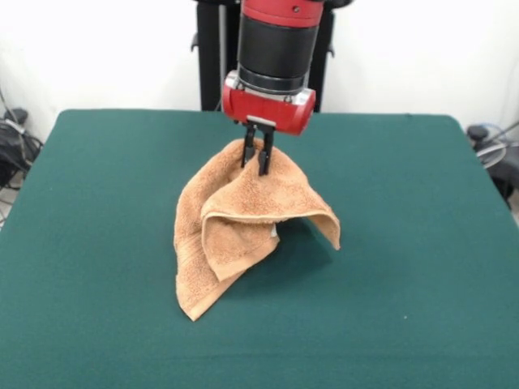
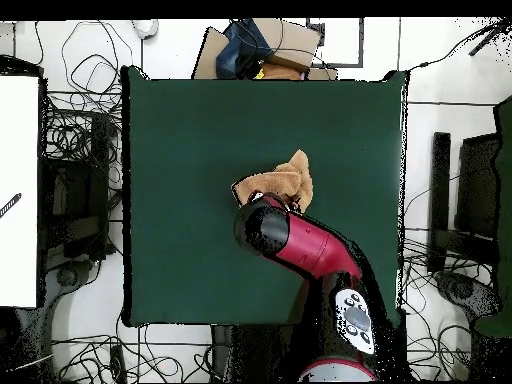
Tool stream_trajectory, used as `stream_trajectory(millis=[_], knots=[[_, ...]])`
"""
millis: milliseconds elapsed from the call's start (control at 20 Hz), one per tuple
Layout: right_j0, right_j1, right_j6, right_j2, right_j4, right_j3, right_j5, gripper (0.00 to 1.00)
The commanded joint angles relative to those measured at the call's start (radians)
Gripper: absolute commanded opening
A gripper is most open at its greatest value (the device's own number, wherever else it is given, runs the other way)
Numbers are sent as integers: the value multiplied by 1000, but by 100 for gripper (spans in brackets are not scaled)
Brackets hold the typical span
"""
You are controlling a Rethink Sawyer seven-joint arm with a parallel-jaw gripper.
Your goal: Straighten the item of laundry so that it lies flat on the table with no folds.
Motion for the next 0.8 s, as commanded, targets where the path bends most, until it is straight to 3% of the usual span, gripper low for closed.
stream_trajectory(millis=[50,800], knots=[[1,-35,213,56,39,32,60,0],[77,-43,211,-12,29,-25,101,0]])
